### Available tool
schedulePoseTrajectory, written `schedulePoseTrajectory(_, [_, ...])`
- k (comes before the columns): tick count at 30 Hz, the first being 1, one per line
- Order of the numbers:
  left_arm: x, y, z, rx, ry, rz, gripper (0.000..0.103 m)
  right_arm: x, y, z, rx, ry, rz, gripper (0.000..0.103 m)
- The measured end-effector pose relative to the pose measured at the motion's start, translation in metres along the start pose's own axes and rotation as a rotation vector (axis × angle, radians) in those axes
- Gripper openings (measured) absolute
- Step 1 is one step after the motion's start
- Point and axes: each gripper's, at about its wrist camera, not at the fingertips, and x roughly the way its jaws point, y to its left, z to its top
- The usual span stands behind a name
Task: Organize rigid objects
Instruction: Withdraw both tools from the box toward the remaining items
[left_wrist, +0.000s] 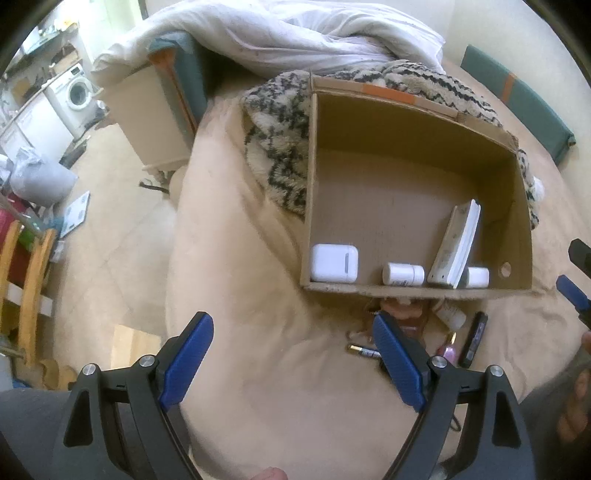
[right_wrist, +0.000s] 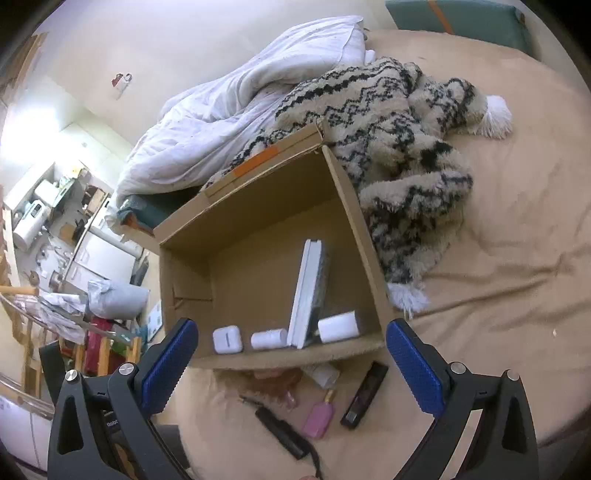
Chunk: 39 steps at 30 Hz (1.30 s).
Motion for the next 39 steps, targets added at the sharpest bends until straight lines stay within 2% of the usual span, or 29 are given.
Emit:
schedulePoseTrajectory(8, [-0.016, -0.012, 0.001, -0.007, 0.012, 0.003, 0.087, -0.009, -0.007, -0.01, -0.023, 0.013, -0.039, 0.103])
schedulePoseTrajectory(13, [-0.009, -0.025, 0.004, 0.006, 0.041, -0.035, 0.087, -0.005, -0.017, -0.01, 0.039, 0.025, -0.041, 0.103])
schedulePoseTrajectory(18, [0.007, -0.033, 0.008, 0.062, 0.04, -0.016, 0.087, 0.002, -0.022, -0.01, 0.085, 0.038, -0.047, 0.103])
schedulePoseTrajectory(25, [0.025, -0.024, 0.013, 0.026, 0.05, -0.041, 0.087, 0.009, -0.03, -0.013, 0.095, 0.064, -0.09, 0.103])
schedulePoseTrajectory(34, [0.052, -0.004, 0.003, -0.075, 0.145, -0.036, 0.087, 0.021, -0.043, -0.019, 0.135, 0.125, -0.138, 0.103])
schedulePoseTrajectory(37, [0.064, -0.001, 0.0, -0.082, 0.179, -0.023, 0.087, 0.031, -0.04, -0.022, 0.13, 0.16, -0.148, 0.103])
schedulePoseTrajectory(39, [0.073, -0.004, -0.001, -0.079, 0.208, -0.045, 0.087, 0.037, -0.038, -0.023, 0.117, 0.179, -0.166, 0.103])
